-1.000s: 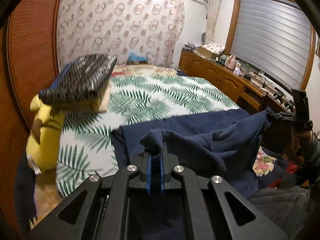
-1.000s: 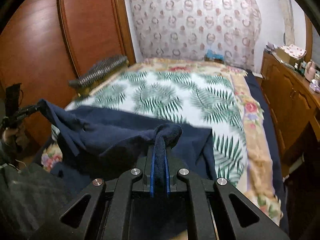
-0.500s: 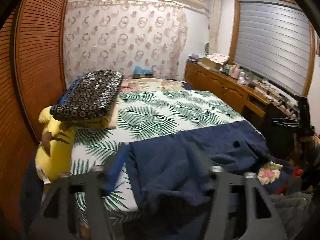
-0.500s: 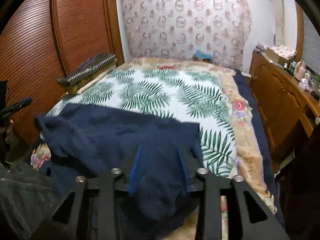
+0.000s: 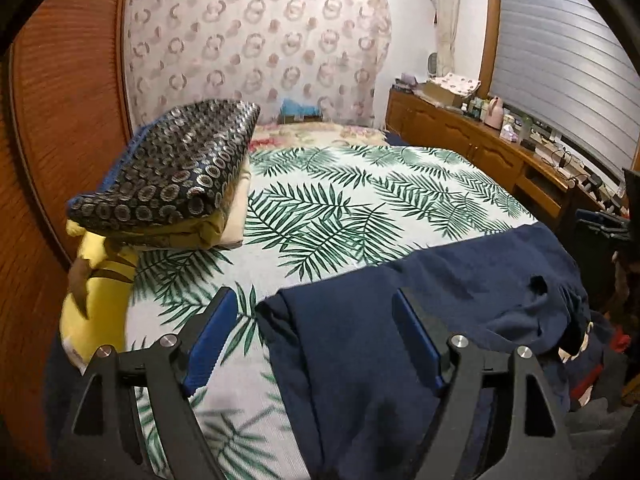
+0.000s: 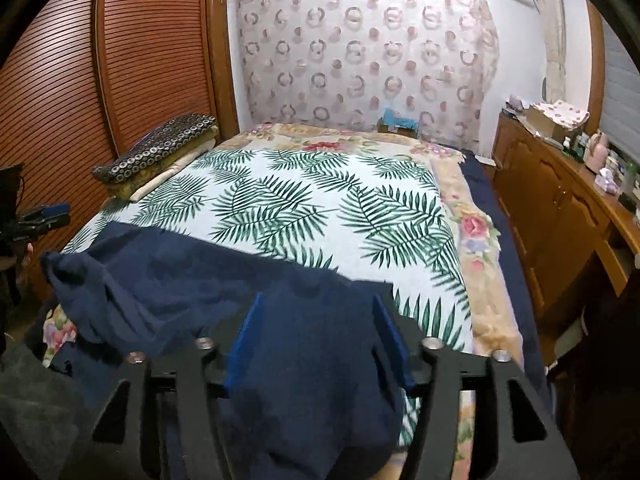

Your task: Fold small clothes

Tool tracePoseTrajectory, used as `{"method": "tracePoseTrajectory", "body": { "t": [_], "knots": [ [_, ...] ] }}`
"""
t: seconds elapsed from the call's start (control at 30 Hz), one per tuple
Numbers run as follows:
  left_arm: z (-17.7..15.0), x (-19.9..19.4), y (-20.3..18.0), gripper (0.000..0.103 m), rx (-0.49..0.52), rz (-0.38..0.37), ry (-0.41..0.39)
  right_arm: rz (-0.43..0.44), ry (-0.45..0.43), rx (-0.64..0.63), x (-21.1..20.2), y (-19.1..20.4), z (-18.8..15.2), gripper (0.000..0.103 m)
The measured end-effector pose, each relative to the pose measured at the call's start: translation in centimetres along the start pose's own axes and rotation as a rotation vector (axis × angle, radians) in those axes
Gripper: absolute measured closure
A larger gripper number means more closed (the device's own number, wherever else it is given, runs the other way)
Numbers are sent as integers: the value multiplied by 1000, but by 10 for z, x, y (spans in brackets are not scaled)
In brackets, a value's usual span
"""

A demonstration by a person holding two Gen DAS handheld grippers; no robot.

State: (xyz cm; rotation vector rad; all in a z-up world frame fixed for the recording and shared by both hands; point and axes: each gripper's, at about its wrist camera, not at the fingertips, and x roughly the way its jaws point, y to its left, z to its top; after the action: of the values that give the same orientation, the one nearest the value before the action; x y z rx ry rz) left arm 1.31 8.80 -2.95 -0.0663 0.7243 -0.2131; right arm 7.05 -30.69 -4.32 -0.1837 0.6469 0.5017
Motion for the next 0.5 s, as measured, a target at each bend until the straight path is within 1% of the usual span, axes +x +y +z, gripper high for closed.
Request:
{"method": "tracePoseTrajectory", "body": {
  "t": [0.03,0.1,0.17,0.23,0.33,0.5],
  "knots": [
    [4,8,7,23,-7,18,10,-4,5,1,8,-5,0,36],
    [10,18,10,23,24,49,17,-19,19,10,22,-12,-1,36],
    [14,29,15,23,46,66,36,-25,43,21,35,-20,-2,35],
    [15,35,19,23,43,60,46,-35,63,33,49,-27,-3,35],
    [14,43,24,23,28,43,66,-25,95,60,69,-36,-3,35],
    [1,57,26,23,7,9,128,-4,129,85,91,-40,-2,35]
  ]
}}
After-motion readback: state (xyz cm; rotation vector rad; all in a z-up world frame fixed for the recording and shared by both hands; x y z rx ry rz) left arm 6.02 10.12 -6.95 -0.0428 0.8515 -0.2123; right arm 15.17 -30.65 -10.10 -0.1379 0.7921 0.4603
